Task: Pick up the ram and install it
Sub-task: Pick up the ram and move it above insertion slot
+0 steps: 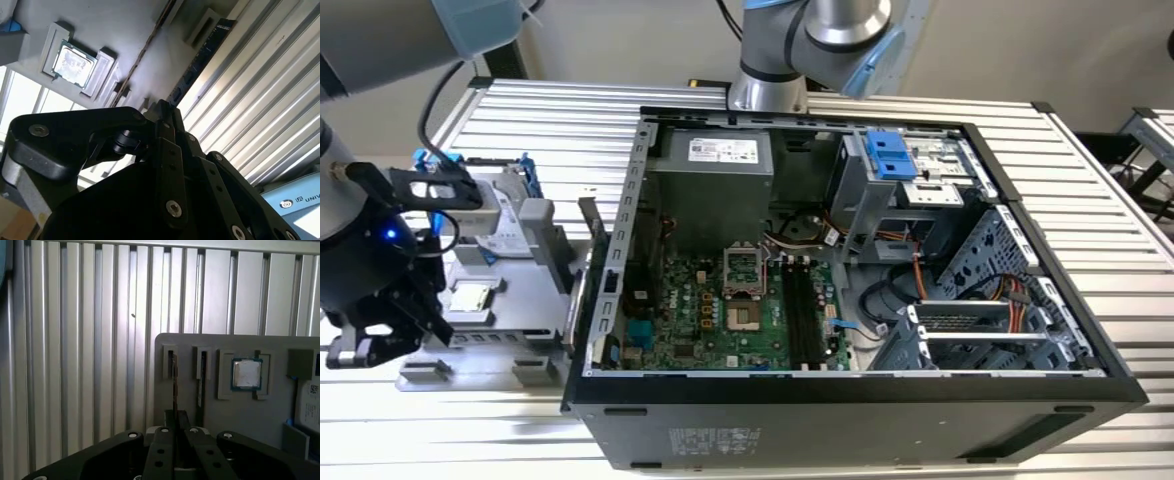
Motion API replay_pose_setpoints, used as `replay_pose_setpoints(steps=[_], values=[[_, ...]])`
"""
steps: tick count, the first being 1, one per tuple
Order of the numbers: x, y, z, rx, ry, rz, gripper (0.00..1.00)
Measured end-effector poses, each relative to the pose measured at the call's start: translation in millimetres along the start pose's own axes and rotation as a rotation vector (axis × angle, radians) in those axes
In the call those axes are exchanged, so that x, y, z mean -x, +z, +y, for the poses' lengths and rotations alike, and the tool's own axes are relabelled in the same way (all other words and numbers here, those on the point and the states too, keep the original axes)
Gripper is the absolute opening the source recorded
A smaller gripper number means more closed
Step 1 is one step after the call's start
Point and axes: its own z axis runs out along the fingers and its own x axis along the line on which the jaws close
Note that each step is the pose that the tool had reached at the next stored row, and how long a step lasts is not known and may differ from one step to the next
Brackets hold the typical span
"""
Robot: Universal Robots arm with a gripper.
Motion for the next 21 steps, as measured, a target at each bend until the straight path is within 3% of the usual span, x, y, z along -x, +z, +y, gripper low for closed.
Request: replay_pose_setpoints(steps=[7,21], values=[[0.3,-8.4,0.3,0.0,0.001,0.0,0.0],[1.1,-32.7,0.7,0.0,0.001,0.0,0.0]])
